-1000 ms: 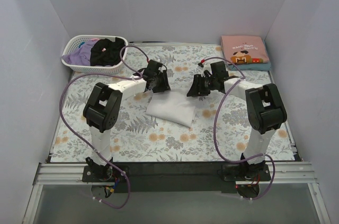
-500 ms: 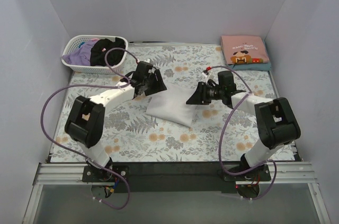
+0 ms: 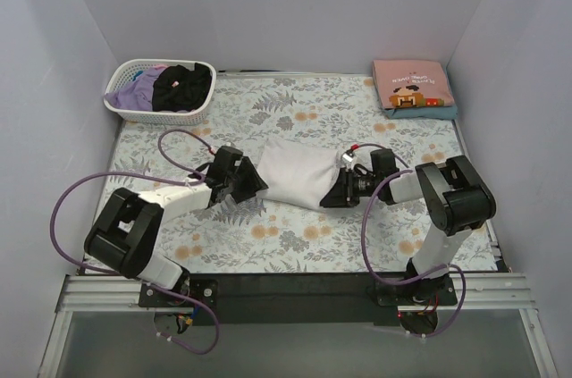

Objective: Fold and stack the t-shirts
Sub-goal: Fold the tshirt

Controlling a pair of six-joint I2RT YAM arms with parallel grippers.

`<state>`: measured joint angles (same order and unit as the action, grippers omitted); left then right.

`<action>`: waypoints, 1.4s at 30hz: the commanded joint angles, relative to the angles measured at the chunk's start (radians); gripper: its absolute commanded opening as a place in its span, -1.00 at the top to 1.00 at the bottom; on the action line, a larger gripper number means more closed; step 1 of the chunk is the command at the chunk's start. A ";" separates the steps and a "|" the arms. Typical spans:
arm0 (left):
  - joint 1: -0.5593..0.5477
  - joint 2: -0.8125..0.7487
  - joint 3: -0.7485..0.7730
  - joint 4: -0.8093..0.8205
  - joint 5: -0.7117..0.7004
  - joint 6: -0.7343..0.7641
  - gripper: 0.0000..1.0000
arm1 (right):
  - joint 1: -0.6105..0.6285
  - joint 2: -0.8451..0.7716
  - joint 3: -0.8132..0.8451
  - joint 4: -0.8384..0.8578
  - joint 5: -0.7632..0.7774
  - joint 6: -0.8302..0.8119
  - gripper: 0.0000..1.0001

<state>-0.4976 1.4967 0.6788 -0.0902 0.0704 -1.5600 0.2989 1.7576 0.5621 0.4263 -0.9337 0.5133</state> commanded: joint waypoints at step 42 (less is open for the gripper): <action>0.119 0.042 0.043 0.400 -0.024 -0.118 0.21 | -0.086 0.169 0.194 0.594 0.141 0.485 0.06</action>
<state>-0.3870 1.6283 0.6632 0.3244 0.0757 -1.7206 0.2085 1.9884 0.6998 0.9623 -0.7483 0.9752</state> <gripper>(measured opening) 0.391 0.469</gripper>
